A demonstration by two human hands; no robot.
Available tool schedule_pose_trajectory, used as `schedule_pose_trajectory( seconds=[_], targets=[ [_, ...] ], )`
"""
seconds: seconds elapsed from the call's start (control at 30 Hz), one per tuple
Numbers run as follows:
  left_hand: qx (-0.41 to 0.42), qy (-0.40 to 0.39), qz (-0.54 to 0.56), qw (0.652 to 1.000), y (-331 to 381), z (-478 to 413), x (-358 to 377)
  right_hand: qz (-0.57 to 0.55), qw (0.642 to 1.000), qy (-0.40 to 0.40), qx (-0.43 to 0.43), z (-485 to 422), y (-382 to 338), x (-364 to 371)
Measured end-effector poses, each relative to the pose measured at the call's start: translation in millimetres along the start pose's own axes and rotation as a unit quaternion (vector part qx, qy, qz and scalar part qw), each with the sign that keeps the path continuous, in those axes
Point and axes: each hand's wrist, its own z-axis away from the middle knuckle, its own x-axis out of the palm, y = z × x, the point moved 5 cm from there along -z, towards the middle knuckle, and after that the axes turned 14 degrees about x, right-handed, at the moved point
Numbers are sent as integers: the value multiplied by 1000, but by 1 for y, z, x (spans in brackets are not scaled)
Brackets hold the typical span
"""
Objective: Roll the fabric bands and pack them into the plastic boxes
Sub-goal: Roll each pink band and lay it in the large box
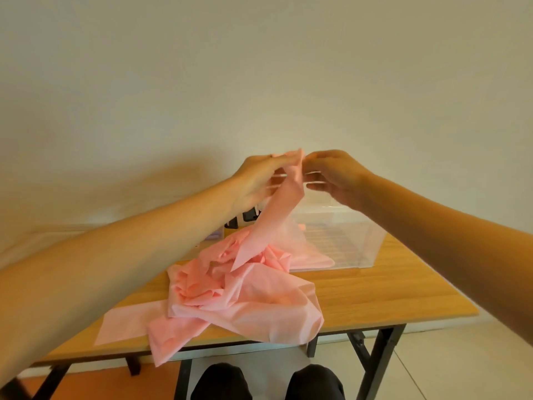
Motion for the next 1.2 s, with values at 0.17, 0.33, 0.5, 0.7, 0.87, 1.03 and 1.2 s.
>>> schedule_pose_trajectory(
  seconds=[0.17,0.33,0.5,0.7,0.87,1.03,1.2],
  targets=[
    [7,-39,-121,992,-16,23,2,12,994,102,-27,2,-27,-17],
    [119,-23,-275,954,-12,13,-13,-77,975,198,-64,2,-52,-40],
    [119,17,-118,986,8,-2,-19,-83,987,138,-14,-8,-33,-34],
    [63,66,55,994,27,-13,-3,-76,981,-50,171,-6,17,3],
    [54,94,68,992,22,-14,-1,-28,986,-99,128,5,19,9],
    [-42,33,77,996,0,-1,1,-81,993,-18,88,6,11,-6],
    [-138,-97,80,982,-27,31,14,-71,996,44,25,10,-5,-17]
  ],
)
